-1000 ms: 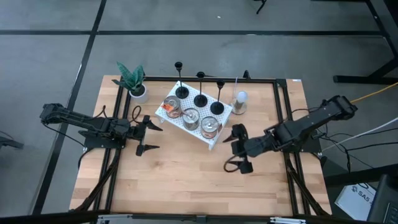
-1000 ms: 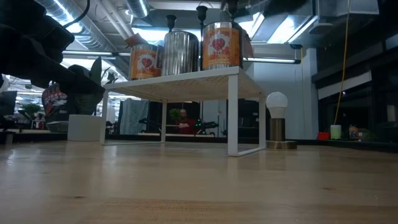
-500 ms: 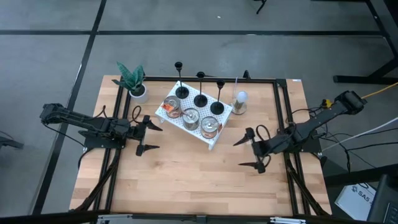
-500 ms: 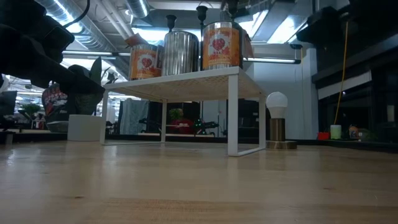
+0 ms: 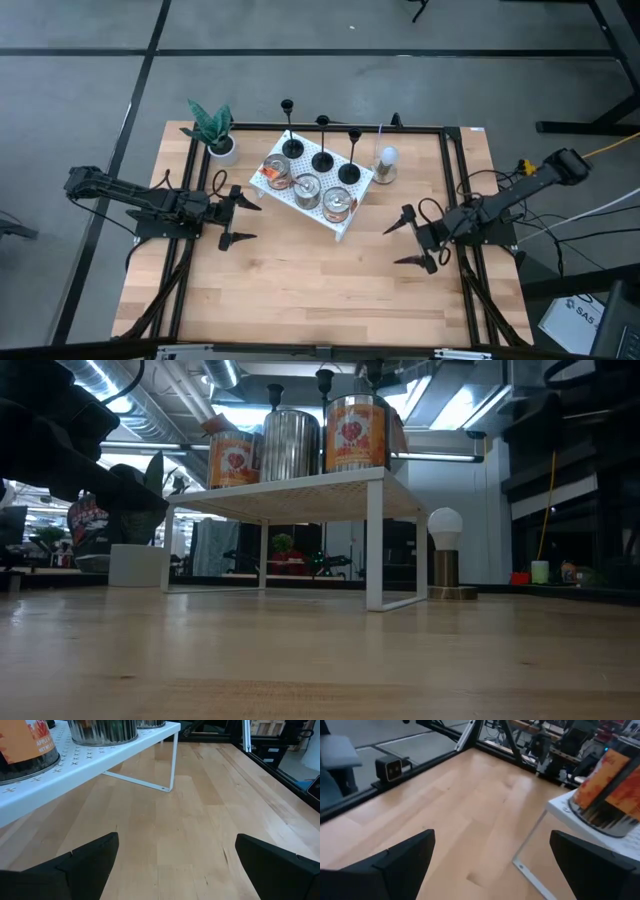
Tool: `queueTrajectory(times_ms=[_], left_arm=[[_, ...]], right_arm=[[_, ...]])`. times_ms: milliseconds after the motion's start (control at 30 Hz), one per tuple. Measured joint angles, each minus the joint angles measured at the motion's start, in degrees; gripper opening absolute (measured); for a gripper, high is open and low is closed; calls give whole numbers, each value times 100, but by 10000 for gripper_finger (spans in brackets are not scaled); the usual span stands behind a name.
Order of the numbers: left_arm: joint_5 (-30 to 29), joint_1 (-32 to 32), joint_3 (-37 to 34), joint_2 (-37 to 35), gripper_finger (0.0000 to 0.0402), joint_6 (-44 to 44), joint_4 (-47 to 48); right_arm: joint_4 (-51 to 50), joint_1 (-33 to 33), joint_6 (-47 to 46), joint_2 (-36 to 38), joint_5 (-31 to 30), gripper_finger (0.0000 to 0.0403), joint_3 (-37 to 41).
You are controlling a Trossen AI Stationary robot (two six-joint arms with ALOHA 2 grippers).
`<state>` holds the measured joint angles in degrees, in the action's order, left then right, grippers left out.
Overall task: Pick & Place candle stick holders
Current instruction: Return to Home Position
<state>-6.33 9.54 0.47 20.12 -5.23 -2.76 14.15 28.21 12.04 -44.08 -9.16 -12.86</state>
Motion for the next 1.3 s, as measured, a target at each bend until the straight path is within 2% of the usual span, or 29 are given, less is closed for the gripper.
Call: queueTrajectory(times_ms=[300,500,700,833,967,1300], left_arm=[[-1,1,0,0,400,0,0],[-2,0,0,0,400,0,0],[-2,0,0,1,400,0,0],[0,0,0,0,400,0,0],[-2,0,0,0,400,0,0],[-2,0,1,2,400,0,2]], right_arm=[[-1088,-772,462,927,736,400,13],[-1497,-1060,708,1399,773,400,13],[-1665,-1245,760,1425,779,399,26],[-959,-1301,780,1425,887,393,478],[395,-1391,790,1423,1064,390,1183],[530,-1635,1295,1529,1045,389,1187]])
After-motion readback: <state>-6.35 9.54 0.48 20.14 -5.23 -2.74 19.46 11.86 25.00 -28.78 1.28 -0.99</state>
